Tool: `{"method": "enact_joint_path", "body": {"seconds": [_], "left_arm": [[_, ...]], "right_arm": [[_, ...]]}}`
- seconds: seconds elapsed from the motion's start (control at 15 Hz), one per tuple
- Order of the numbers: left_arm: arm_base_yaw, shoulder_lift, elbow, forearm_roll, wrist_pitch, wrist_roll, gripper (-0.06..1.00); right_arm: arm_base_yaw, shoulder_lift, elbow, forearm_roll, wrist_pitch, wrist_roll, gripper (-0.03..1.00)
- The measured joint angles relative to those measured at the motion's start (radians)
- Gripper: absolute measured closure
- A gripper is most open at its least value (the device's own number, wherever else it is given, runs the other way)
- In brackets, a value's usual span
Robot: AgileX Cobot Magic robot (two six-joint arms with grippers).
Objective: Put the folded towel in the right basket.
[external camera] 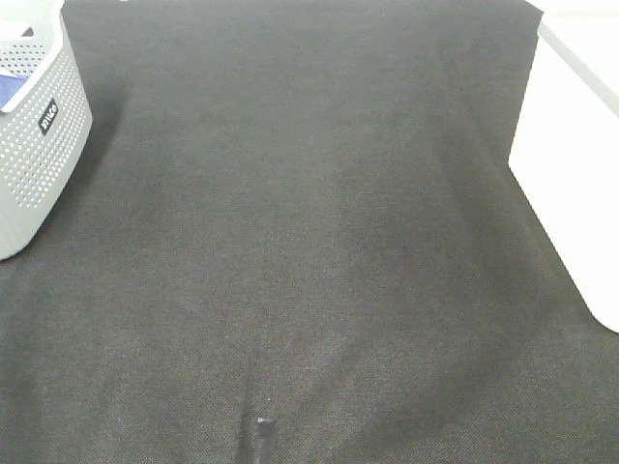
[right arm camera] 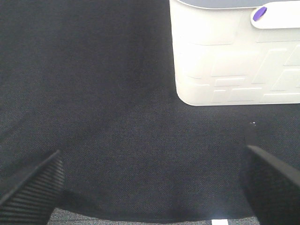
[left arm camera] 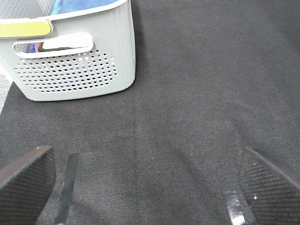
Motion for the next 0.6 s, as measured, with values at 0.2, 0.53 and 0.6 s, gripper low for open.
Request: {"method": "enact_joint_path", "body": {"seconds": [0.2, 0.53, 0.6], "left_arm": [[0.0, 0.0, 0.0, 0.0, 0.0, 0.0, -0.04], [0.0, 0.0, 0.0, 0.0, 0.0, 0.0, -0.04], [0.0, 0.0, 0.0, 0.0, 0.0, 0.0, -0.04]], "right_arm": [[0.0, 0.0, 0.0, 0.001, 0.0, -0.001, 0.01], [0.0, 0.0, 0.0, 0.001, 0.0, -0.001, 0.01], [0.0, 0.0, 0.0, 0.002, 0.0, -0.001, 0.01]]}}
